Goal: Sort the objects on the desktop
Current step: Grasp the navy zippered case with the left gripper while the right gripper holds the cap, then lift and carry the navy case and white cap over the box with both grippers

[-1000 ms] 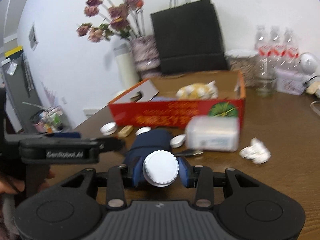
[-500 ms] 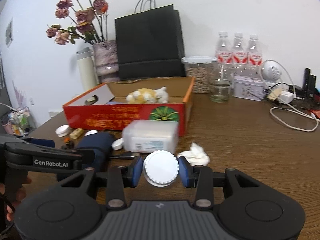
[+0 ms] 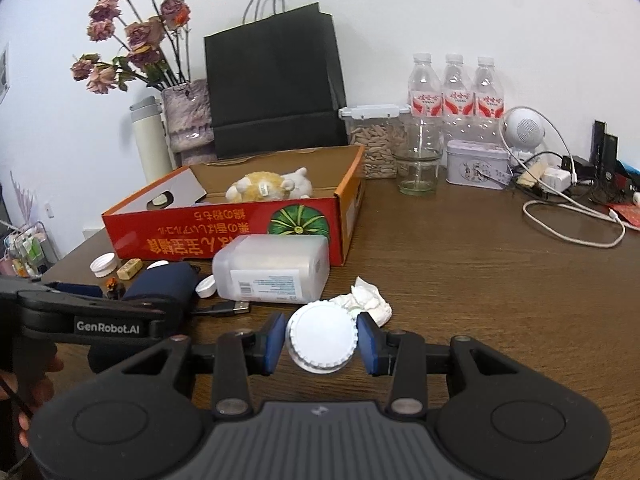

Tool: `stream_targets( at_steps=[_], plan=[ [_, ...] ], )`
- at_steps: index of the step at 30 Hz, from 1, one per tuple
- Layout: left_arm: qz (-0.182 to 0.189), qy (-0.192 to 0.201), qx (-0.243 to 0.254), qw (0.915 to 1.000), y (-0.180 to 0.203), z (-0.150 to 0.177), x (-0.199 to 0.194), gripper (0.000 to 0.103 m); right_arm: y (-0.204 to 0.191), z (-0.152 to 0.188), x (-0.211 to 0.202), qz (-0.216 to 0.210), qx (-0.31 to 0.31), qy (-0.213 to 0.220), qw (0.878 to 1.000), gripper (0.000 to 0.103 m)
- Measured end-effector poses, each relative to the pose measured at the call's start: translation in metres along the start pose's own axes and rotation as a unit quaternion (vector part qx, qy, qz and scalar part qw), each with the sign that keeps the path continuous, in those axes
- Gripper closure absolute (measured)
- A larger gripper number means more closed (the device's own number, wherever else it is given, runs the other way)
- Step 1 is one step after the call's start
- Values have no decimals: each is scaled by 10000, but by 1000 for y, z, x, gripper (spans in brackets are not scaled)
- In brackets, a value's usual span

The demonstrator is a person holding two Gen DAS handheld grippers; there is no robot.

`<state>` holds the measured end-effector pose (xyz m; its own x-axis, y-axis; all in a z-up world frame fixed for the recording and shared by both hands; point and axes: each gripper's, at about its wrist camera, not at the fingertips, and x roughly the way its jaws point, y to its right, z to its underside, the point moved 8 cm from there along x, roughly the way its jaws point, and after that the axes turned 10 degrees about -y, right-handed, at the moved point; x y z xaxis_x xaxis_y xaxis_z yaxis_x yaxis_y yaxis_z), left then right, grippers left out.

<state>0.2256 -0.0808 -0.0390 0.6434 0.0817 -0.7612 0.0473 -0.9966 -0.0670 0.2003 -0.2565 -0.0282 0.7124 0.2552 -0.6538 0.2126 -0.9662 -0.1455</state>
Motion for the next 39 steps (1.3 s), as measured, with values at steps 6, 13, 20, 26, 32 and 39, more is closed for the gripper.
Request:
stream_targets(
  at_steps=[6, 13, 20, 26, 32, 39],
  plan=[
    [-53, -155, -36, 9999, 2, -3, 16, 0, 3, 1, 2, -5, 100, -35, 9999, 65],
    [105, -150, -45, 9998, 6, 4, 19, 11, 3, 2, 3, -19, 99, -43, 9999, 65],
    [207, -1, 24, 9998, 8, 5, 14, 24, 1, 2, 3, -10, 73, -32, 10000, 65],
    [281, 153, 28, 9995, 5, 2, 6, 35, 1, 1, 2, -8, 60, 2, 10000, 65],
    [351, 216, -107, 9991, -6, 3, 1, 36, 2, 2, 1, 17, 54, 32, 10000, 65],
    [377, 363, -167, 9985, -22, 3, -12, 36, -5, 0, -9, 133, -70, 296, 9994, 65]
  ],
)
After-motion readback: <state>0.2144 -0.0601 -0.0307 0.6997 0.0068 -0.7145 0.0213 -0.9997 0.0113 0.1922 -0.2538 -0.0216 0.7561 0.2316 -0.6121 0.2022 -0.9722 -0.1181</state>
